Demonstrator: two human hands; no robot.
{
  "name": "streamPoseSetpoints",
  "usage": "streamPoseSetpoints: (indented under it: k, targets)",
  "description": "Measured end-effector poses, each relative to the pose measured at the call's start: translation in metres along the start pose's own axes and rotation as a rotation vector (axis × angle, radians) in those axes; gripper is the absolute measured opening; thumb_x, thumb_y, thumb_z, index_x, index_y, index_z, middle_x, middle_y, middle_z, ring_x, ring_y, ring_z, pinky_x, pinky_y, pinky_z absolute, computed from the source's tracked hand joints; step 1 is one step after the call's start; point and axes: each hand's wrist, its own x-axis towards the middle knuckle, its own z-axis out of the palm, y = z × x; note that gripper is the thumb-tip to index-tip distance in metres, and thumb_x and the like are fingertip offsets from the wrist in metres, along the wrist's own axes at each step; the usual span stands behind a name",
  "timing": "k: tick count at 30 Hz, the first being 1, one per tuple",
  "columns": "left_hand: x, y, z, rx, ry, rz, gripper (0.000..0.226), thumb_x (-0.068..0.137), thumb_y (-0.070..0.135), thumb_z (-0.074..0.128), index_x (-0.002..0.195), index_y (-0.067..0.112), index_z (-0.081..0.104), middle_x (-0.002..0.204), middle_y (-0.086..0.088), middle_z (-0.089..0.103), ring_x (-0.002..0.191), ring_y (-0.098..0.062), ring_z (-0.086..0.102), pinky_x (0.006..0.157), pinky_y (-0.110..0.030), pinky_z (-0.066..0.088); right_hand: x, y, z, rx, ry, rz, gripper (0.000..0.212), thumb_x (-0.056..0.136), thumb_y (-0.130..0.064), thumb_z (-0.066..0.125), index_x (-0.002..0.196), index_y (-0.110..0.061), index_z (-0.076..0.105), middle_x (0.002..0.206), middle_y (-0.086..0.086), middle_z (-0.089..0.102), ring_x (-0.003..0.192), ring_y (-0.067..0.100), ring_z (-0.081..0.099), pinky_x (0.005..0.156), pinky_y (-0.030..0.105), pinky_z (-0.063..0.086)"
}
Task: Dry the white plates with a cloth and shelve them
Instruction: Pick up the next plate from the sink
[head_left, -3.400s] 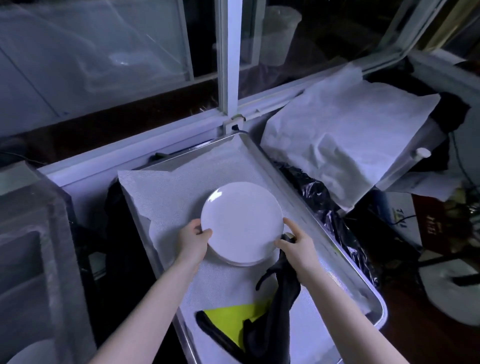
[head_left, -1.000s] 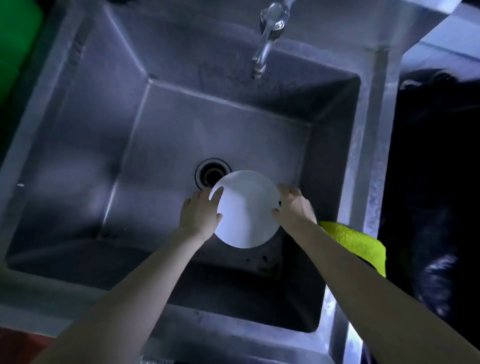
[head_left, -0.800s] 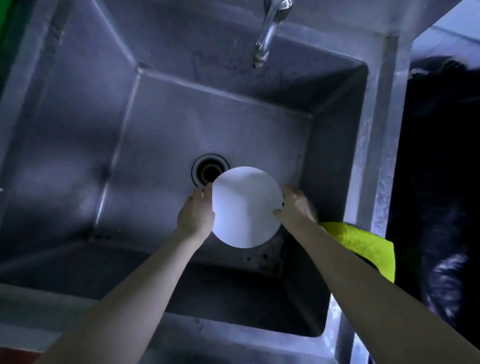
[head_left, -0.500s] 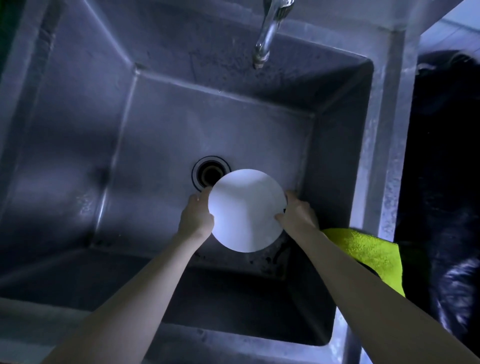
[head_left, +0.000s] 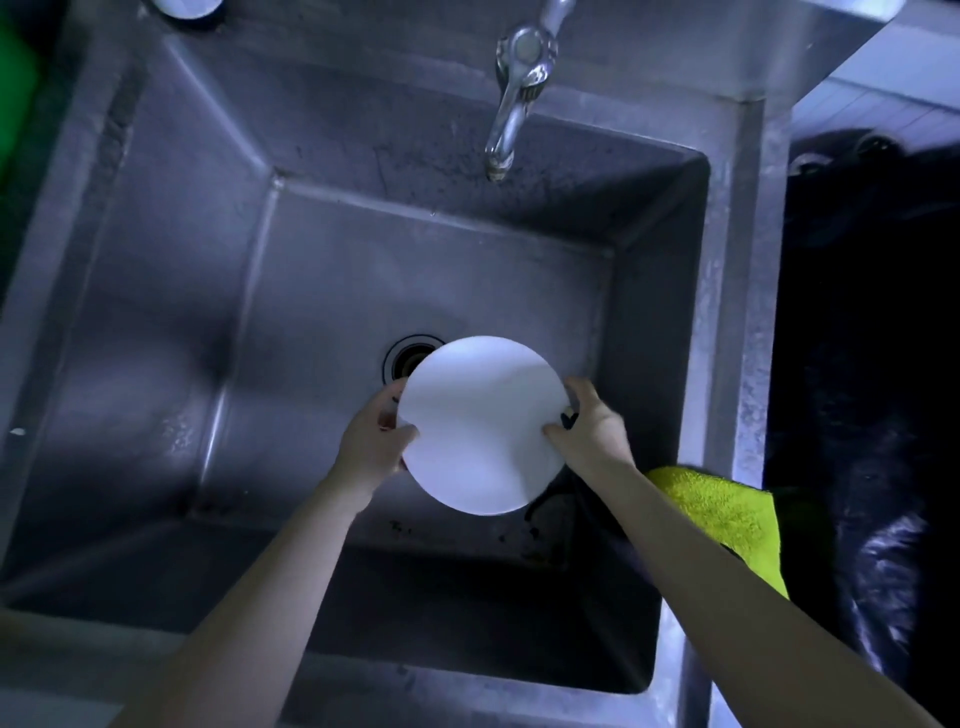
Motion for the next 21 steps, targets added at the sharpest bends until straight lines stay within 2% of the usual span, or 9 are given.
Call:
streamPoseSetpoints:
  k: [2,4,6,8,12,14,18,20,21]
  targets:
    - [-0.012,0.014,-0.008,-0.136,-0.028,0.022,0.060,0.077,0.011,0.056,0.110,0.060,0.066,0.102,0.013,0.072,0.092,-0.013,0.070,0.057,-0.028,0.059,-0.007,-0.009,-0.011,0.045,0.066,-0.041,0.051,0.079,-0.014,0.069,0.127,-0.024,0.055,0.104,-0.001,0.061,0.091,0.018,0.054,0.074,0.021,0.037]
    - [-0.025,0.027,-0.013,-0.218,-0.044,0.063,0.061,0.079,0.011,0.057,0.119,0.056,0.066,0.106,0.018,0.073,0.090,-0.004,0.072,0.059,-0.026,0.058,-0.015,-0.020,-0.025,0.094,0.111,-0.077,0.051,0.078,-0.013,0.071,0.125,-0.027,0.059,0.102,-0.006,0.060,0.094,0.015,0.055,0.076,0.019,0.037]
    - [-0.036,0.039,-0.015,-0.301,-0.039,0.112,0.058,0.088,0.005,0.055,0.125,0.049,0.065,0.117,0.016,0.072,0.099,-0.006,0.071,0.066,-0.028,0.058,-0.025,-0.031,-0.042,0.162,0.145,-0.115,0.050,0.077,-0.012,0.073,0.121,-0.031,0.061,0.097,-0.014,0.061,0.093,0.009,0.055,0.076,0.014,0.037]
    - [-0.048,0.052,-0.014,-0.384,-0.025,0.157,0.050,0.089,0.011,0.057,0.129,0.041,0.064,0.124,0.012,0.071,0.107,-0.011,0.070,0.073,-0.029,0.058,-0.038,-0.042,-0.060,0.239,0.171,-0.155,0.048,0.077,-0.010,0.073,0.116,-0.037,0.062,0.097,-0.021,0.062,0.094,0.006,0.057,0.076,0.012,0.039]
    - [-0.076,0.080,-0.002,-0.543,-0.072,0.264,0.045,0.092,0.018,0.057,0.137,0.025,0.058,0.130,0.001,0.069,0.118,-0.019,0.067,0.083,-0.035,0.059,-0.065,-0.055,-0.095,0.338,0.217,-0.217,0.047,0.081,-0.010,0.070,0.114,-0.042,0.061,0.108,-0.018,0.065,0.103,0.006,0.059,0.087,0.025,0.047]
    - [-0.092,0.092,0.008,-0.629,-0.124,0.292,0.040,0.104,0.014,0.047,0.140,0.029,0.054,0.134,0.003,0.067,0.120,-0.018,0.066,0.086,-0.037,0.060,-0.078,-0.058,-0.109,0.356,0.233,-0.236,0.046,0.082,-0.012,0.071,0.119,-0.039,0.063,0.109,-0.015,0.066,0.106,0.008,0.059,0.088,0.028,0.049]
    - [-0.118,0.116,0.022,-0.657,-0.058,0.286,0.035,0.110,0.026,0.036,0.139,0.037,0.052,0.131,0.010,0.068,0.121,-0.015,0.065,0.075,-0.030,0.059,-0.105,-0.058,-0.139,0.372,0.248,-0.266,0.047,0.082,-0.019,0.075,0.123,-0.038,0.063,0.107,-0.020,0.064,0.108,0.008,0.059,0.086,0.024,0.048]
    - [-0.129,0.127,0.023,-0.657,-0.022,0.299,0.034,0.109,0.027,0.036,0.135,0.039,0.056,0.128,0.010,0.069,0.119,-0.017,0.066,0.076,-0.034,0.058,-0.119,-0.060,-0.159,0.326,0.313,-0.309,0.045,0.083,-0.022,0.076,0.124,-0.035,0.063,0.110,-0.015,0.065,0.110,0.009,0.059,0.092,0.026,0.046]
    - [-0.134,0.132,0.024,-0.651,-0.006,0.319,0.033,0.108,0.027,0.038,0.130,0.040,0.059,0.126,0.010,0.070,0.117,-0.018,0.066,0.079,-0.038,0.059,-0.128,-0.062,-0.169,0.287,0.363,-0.337,0.043,0.083,-0.023,0.075,0.123,-0.032,0.064,0.107,-0.015,0.065,0.109,0.010,0.060,0.090,0.023,0.044]
